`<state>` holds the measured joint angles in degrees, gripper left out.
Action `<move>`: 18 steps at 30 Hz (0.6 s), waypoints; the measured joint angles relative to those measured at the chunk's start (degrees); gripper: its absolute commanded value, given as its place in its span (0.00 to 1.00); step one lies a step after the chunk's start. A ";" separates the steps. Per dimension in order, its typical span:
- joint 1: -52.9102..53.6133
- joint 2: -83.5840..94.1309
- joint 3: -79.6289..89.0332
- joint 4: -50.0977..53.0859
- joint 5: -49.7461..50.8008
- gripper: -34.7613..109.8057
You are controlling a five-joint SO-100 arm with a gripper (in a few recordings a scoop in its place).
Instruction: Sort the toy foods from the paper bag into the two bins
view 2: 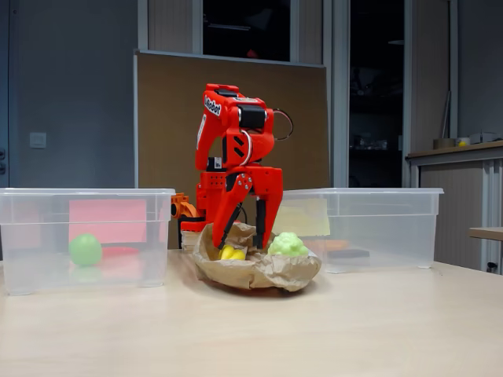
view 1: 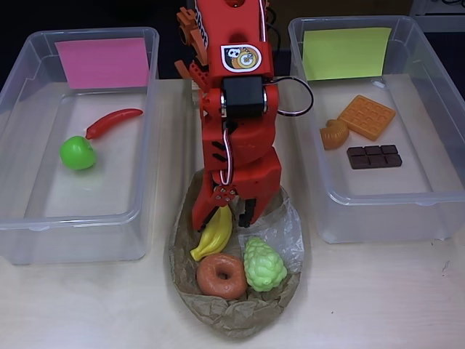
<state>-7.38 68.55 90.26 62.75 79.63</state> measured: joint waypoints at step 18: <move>1.41 -6.59 0.26 -4.48 1.76 0.33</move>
<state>-5.98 61.96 90.53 58.27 81.39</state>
